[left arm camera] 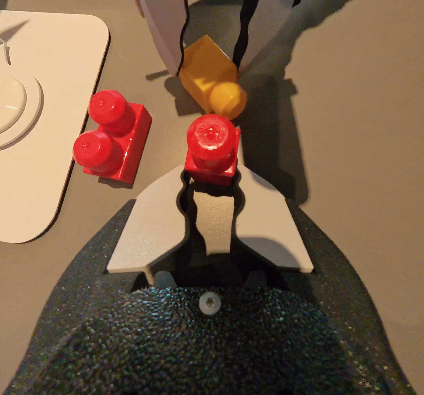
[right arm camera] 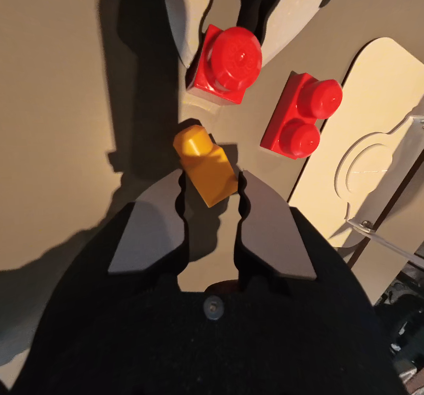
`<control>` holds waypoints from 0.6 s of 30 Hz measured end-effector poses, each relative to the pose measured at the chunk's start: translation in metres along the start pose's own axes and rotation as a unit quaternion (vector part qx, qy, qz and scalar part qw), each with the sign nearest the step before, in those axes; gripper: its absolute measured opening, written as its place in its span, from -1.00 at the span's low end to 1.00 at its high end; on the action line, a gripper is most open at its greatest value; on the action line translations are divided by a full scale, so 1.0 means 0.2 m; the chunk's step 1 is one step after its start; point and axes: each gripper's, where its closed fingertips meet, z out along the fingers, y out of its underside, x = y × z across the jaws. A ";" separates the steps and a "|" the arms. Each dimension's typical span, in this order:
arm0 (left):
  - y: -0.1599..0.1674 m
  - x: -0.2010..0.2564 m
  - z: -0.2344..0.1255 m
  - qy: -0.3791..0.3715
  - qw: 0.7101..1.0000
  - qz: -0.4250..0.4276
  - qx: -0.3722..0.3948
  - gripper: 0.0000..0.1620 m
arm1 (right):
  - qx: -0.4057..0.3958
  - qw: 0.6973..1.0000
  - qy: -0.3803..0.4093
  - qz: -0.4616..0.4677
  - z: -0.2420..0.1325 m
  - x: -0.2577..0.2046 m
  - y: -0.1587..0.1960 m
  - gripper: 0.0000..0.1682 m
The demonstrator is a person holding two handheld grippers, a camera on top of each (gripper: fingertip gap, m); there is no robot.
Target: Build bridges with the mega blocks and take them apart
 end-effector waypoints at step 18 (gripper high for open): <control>0.00 0.01 0.00 0.008 1.000 0.005 0.001 -0.55 | 0.047 0.999 -0.020 -0.004 0.07 -0.01 -0.06 -0.52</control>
